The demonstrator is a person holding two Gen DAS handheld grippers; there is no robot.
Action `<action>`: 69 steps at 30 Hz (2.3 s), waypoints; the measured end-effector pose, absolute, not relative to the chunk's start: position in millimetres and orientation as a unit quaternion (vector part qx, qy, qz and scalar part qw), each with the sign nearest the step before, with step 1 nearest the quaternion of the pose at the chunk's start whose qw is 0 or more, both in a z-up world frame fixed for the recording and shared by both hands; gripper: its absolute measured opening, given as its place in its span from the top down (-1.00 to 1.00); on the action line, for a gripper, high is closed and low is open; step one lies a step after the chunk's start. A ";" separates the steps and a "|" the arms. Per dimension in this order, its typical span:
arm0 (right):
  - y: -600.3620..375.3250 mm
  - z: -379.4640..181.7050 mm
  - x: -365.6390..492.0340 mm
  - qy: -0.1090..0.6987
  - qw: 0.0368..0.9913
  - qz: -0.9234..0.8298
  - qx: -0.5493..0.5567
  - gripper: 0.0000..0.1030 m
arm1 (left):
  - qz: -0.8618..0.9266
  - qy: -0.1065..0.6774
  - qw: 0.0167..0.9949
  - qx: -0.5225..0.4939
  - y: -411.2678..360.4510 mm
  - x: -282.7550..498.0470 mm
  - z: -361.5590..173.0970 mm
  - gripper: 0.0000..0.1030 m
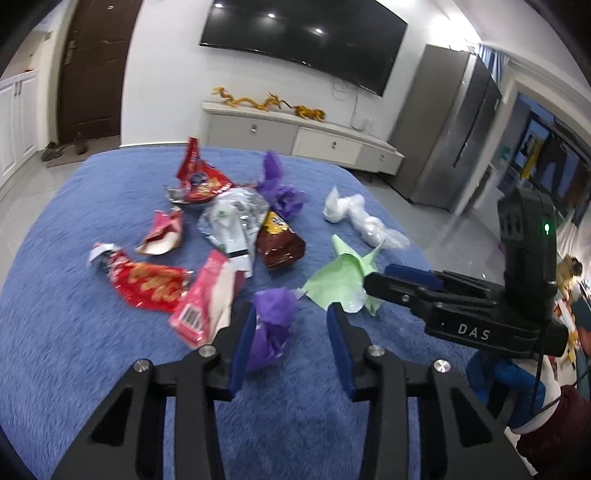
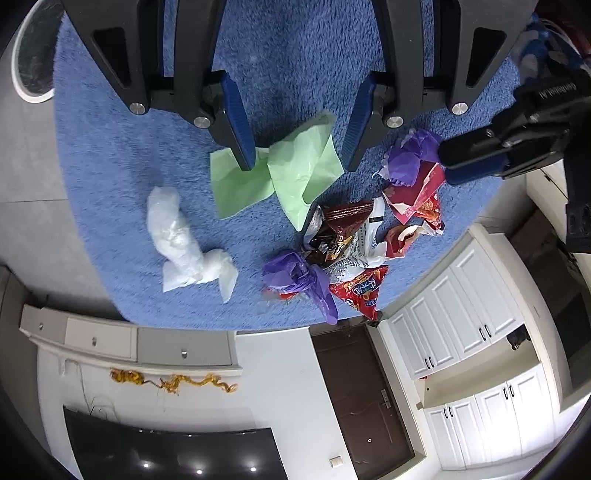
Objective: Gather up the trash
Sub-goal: 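Grasp the purple wrapper with the left tool while the right tool grasps the green paper, then carry both items over the black bin and open both tools to drop them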
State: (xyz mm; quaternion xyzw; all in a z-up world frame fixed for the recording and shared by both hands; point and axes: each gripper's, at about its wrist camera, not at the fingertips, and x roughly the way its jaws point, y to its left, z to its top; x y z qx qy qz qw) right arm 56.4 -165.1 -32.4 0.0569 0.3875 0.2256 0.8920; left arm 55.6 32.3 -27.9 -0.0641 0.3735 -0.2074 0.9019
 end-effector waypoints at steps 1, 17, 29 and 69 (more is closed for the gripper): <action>-165.0 -33.9 58.8 0.389 0.890 0.228 0.058 0.11 | -0.208 0.380 0.900 -0.059 29.1 60.1 -31.1 0.28; -173.2 -46.3 63.6 0.406 0.878 0.243 0.071 0.42 | -0.159 0.413 0.896 -0.027 10.7 79.4 -55.3 0.53; -195.0 -9.5 17.7 0.364 0.895 0.239 0.094 0.43 | -0.170 0.382 0.907 -0.049 12.3 35.9 -19.4 0.54; -551.7 -151.3 -67.2 0.436 0.856 -0.144 0.237 0.04 | -0.461 0.489 0.740 0.004 -432.9 104.8 -75.7 -0.21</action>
